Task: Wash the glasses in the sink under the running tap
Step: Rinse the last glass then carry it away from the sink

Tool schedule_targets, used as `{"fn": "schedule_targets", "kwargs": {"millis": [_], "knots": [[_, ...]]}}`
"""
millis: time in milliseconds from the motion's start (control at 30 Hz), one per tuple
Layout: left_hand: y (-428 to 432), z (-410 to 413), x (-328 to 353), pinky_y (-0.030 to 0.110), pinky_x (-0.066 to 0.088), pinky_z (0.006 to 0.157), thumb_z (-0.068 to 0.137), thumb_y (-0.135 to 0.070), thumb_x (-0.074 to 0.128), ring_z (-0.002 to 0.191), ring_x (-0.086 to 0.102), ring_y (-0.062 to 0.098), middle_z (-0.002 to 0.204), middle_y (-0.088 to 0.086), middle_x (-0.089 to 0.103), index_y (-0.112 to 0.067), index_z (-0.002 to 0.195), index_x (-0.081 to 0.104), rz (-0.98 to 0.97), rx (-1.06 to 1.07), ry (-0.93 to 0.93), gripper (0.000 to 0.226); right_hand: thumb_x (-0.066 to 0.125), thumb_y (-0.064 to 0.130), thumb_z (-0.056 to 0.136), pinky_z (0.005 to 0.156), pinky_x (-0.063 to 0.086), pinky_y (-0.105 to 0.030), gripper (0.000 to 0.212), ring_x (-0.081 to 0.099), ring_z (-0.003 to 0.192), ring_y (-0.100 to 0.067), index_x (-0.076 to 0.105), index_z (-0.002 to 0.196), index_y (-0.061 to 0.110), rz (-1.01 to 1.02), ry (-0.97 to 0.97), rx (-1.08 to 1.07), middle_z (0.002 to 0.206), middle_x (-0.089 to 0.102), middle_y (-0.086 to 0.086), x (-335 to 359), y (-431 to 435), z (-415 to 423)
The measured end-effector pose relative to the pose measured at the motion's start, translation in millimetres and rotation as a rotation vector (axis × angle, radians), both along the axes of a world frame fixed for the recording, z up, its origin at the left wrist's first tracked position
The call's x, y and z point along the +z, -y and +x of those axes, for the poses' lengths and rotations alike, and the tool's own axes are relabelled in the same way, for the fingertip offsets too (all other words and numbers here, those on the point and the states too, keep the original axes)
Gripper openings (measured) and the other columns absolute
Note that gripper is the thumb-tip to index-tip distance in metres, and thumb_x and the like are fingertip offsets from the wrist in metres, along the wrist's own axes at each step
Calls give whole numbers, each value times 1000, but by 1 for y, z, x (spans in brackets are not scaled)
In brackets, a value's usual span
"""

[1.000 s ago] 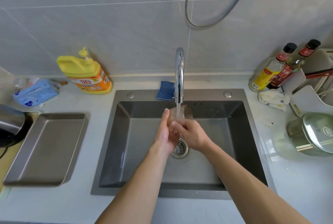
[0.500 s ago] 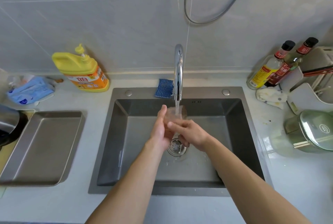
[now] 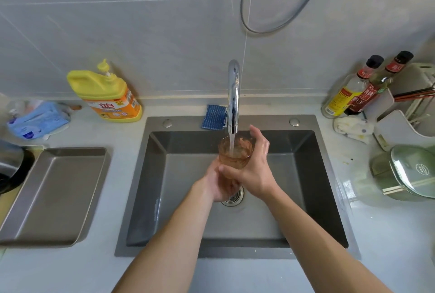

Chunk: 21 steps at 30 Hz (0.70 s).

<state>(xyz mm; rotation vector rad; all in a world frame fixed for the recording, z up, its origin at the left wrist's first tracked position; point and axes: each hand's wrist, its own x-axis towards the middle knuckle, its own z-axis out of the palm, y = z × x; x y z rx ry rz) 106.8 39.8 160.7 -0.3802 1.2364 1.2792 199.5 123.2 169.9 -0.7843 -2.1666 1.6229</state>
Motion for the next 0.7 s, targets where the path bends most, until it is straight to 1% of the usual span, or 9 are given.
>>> {"fn": "schedule_targets", "kwargs": {"millis": [33, 100, 200, 300, 367, 467, 500, 567, 700], "knots": [[-1, 2, 0, 20, 50, 44, 97, -51, 54, 48, 61, 13, 62, -2, 63, -18, 75, 74, -9, -55, -27, 44, 97, 21, 67, 108, 46, -15, 118, 50, 129, 4, 19, 154, 31, -103, 15, -8, 142, 38, 3, 5, -5, 0], [-5, 0, -5, 25, 57, 54, 101, -55, 48, 65, 69, 19, 81, 3, 73, -18, 93, 78, 2, -122, -109, 48, 95, 17, 72, 107, 52, -26, 113, 61, 121, -5, 18, 154, 28, -188, 68, 49, 135, 53, 0, 8, -17, 1], [-7, -7, -4, 39, 59, 77, 105, -66, 31, 97, 74, 24, 113, 5, 78, -22, 118, 75, 35, -37, -130, 64, 92, 19, 67, 109, 50, -40, 110, 57, 125, -16, 22, 151, 25, 31, 196, 150, 136, 52, 0, 0, -28, 1], [-6, -5, -8, 33, 59, 67, 109, -29, 48, 86, 74, 19, 96, 0, 80, -22, 115, 72, 96, -66, -190, 26, 95, 28, 60, 108, 48, -45, 117, 51, 129, -21, 21, 151, 25, 271, 290, 267, 140, 52, -2, -2, -33, -3], [-9, -5, -16, 31, 60, 63, 105, -10, 55, 79, 72, 19, 87, 0, 78, -14, 120, 70, -2, -104, -294, 22, 94, 32, 62, 108, 44, -46, 109, 49, 128, -19, 28, 148, 25, 521, 336, 381, 140, 53, 4, 3, -31, -6], [-11, -13, -12, 35, 58, 83, 108, -15, 51, 100, 71, 25, 112, 6, 72, -2, 136, 58, -252, -257, -635, 32, 93, 40, 61, 106, 43, -44, 97, 52, 122, -16, 39, 142, 30, 679, 301, 413, 131, 56, 11, 9, -27, -7], [-13, -15, -15, 35, 59, 84, 108, -17, 51, 100, 72, 25, 115, 9, 72, -4, 132, 60, -295, -372, -785, 29, 94, 46, 59, 105, 43, -43, 100, 53, 122, -16, 41, 143, 30, 661, 295, 392, 131, 57, 12, 10, -26, -8], [-10, -21, -17, 36, 62, 82, 108, -19, 50, 96, 74, 28, 114, 15, 74, -4, 123, 67, -174, -338, -777, 27, 93, 50, 55, 104, 45, -44, 106, 54, 121, -16, 41, 145, 32, 543, 277, 344, 133, 57, 13, 5, -29, -8], [-6, -19, -10, 29, 57, 62, 105, -19, 43, 82, 74, 22, 101, 11, 76, -7, 110, 70, 76, 27, -447, 29, 98, 42, 58, 92, 60, -38, 105, 66, 111, -13, 39, 144, 29, 43, 187, 141, 126, 62, 5, -5, -25, -11]]}}
